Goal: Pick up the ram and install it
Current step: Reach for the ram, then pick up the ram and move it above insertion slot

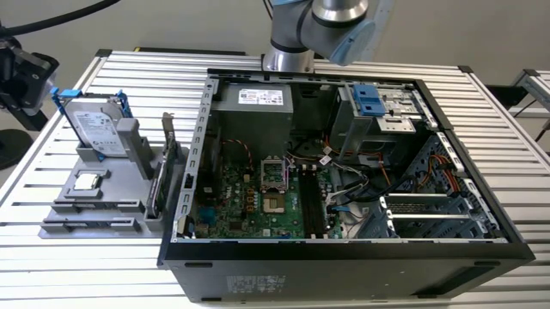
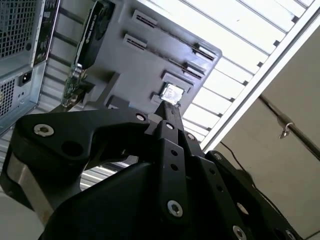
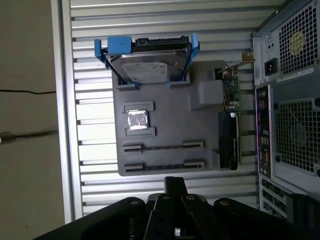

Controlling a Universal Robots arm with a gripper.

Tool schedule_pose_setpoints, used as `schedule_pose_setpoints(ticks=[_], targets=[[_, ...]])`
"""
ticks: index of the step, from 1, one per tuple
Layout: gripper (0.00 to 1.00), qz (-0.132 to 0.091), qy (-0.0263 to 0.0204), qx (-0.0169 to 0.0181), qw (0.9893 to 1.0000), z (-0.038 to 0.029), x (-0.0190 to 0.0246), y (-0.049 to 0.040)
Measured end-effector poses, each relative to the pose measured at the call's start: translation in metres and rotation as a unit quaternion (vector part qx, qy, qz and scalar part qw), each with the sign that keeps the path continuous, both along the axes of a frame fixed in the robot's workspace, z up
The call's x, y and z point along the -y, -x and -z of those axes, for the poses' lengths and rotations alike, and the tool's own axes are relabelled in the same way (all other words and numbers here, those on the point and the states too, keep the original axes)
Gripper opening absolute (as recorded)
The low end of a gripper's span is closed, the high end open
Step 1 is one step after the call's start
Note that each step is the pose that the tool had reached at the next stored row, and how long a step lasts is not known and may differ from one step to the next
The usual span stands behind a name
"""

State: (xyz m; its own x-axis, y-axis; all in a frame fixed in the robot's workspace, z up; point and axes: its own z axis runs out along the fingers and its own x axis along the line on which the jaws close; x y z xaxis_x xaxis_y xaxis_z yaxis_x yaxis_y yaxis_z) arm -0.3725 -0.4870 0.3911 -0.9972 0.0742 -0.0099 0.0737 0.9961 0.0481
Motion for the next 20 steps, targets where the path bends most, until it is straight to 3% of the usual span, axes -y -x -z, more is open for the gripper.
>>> schedule_pose_setpoints(ticks=[11, 20], targets=[[0.00, 0.000, 0.0000, -0.0004, 1.0000, 0.0002, 0.0141, 0.0000], [0.00, 0.000, 0.0000, -0.0011, 1.0000, 0.0004, 0.0219, 0.0000]])
